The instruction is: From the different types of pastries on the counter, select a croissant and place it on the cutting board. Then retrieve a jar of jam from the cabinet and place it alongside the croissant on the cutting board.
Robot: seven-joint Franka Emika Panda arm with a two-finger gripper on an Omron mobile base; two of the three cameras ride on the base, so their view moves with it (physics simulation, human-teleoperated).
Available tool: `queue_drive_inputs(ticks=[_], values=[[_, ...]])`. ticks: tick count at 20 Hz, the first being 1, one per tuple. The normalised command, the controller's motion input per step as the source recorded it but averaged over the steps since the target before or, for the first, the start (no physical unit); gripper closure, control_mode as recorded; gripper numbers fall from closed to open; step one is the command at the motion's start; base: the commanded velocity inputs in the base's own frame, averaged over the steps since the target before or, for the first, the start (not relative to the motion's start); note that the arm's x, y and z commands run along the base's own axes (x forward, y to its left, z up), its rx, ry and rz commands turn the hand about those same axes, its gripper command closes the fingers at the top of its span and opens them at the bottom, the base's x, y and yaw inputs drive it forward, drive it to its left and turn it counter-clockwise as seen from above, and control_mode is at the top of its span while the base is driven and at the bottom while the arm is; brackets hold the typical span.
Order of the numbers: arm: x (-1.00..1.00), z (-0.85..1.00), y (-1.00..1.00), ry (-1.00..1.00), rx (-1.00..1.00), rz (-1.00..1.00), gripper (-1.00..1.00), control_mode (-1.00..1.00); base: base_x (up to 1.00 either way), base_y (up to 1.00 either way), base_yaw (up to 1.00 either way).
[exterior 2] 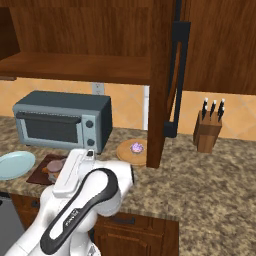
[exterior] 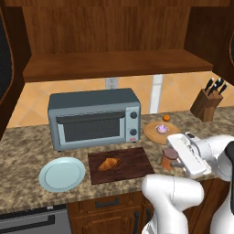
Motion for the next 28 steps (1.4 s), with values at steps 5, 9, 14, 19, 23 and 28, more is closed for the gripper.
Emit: queue_drive_inputs(ticks=[5, 9, 14, 19, 23, 28], values=[[0.38, -0.16, 0.17, -0.10, 0.05, -0.01, 1.00, -1.00, 0.00, 0.00, 0.00], [0.41, -0.53, 0.05, 0.00, 0.07, -0.04, 1.00, -1.00, 0.00, 0.00, 0.00], [0.47, -0.47, 0.14, 0.00, 0.06, -0.04, 1.00, -1.00, 0.00, 0.00, 0.00], [0.10, -0.15, 0.45, 0.03, -0.01, -0.15, 1.00, -1.00, 0.00, 0.00, 0.00], [0.00, -0.34, 0.39, 0.02, -0.02, -0.14, 1.00, -1.00, 0.00, 0.00, 0.00], [0.00, -0.36, 0.30, 0.03, 0.00, -0.19, 1.00, -1.00, 0.00, 0.00, 0.00]])
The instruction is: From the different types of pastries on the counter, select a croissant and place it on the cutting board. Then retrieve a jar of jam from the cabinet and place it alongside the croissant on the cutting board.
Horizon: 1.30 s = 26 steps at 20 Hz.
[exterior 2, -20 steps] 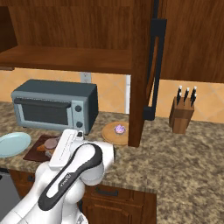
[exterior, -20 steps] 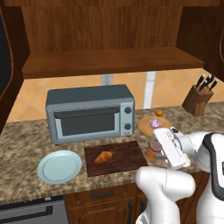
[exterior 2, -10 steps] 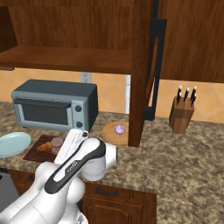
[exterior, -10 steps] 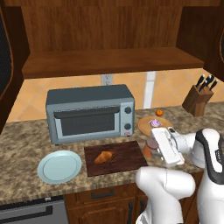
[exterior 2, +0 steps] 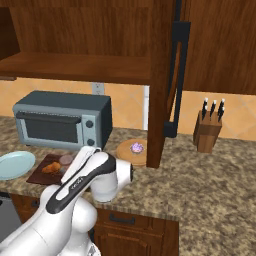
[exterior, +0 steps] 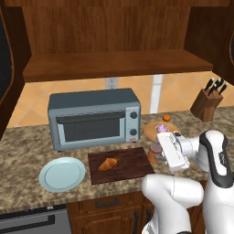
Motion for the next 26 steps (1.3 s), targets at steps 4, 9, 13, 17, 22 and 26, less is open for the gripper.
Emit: queue_drive_inputs(ticks=[4, 9, 13, 17, 22, 26], values=[[0.00, -0.56, 0.49, 0.03, 0.00, -0.18, 1.00, -1.00, 0.00, 0.00, 0.00], [0.00, -0.70, 0.64, 0.00, -0.02, -0.10, 1.00, -1.00, 0.00, 0.00, 0.00], [0.00, -0.94, 0.58, -0.07, 0.00, 0.00, 1.00, -1.00, 0.00, 0.00, 0.00], [0.00, -0.99, 0.50, -0.10, 0.07, 0.00, 1.00, -1.00, 0.00, 0.00, 0.00], [0.03, -0.89, 0.52, -0.02, 0.17, 0.00, 1.00, -1.00, 0.00, 0.00, 0.00], [0.05, -0.93, 0.62, -0.07, 0.17, -0.01, 1.00, -1.00, 0.00, 0.00, 0.00]])
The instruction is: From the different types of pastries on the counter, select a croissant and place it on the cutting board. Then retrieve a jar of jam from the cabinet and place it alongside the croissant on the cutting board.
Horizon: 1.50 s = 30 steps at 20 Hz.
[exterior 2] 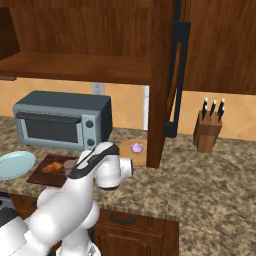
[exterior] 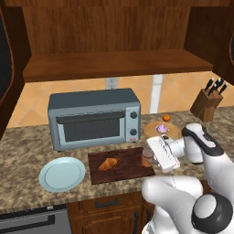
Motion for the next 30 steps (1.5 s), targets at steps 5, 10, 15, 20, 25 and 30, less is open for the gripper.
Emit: queue_drive_inputs(ticks=[5, 10, 15, 20, 25, 30], values=[[0.00, -0.45, 0.60, -0.34, 0.01, -0.09, 1.00, -1.00, 0.00, 0.00, 0.00], [0.01, -0.26, 0.41, -0.23, 0.00, -0.15, 1.00, -1.00, 0.00, 0.00, 0.00], [0.15, -0.32, 0.15, 0.04, 0.05, -0.15, 1.00, -1.00, 0.00, 0.00, 0.00], [0.01, -0.03, 0.27, -0.01, 0.00, -0.10, 1.00, -1.00, 0.00, 0.00, 0.00], [0.04, -0.24, 0.27, 0.01, 0.00, -0.09, 1.00, -1.00, 0.00, 0.00, 0.00], [0.12, -0.42, 0.10, 0.04, 0.00, -0.07, 1.00, -1.00, 0.00, 0.00, 0.00]])
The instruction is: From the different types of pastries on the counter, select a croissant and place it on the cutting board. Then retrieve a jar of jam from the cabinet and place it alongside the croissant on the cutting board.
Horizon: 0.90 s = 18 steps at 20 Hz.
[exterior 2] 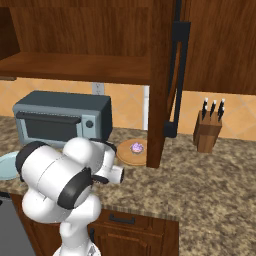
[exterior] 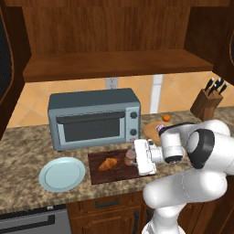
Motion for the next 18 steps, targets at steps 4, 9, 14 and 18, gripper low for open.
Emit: queue_drive_inputs(ticks=[4, 9, 14, 18], values=[[0.04, -0.27, 0.02, 0.04, 0.00, -0.08, 1.00, -1.00, 0.00, 0.00, 0.00], [0.00, -0.10, 0.00, 0.03, 0.05, -0.11, 1.00, -1.00, 0.00, 0.00, 0.00], [0.00, -0.17, 0.01, 0.09, 0.06, -0.15, -1.00, -1.00, 0.00, 0.00, 0.00], [-0.13, -0.03, 0.02, 0.20, 0.10, -0.15, -1.00, -1.00, 0.00, 0.00, 0.00]])
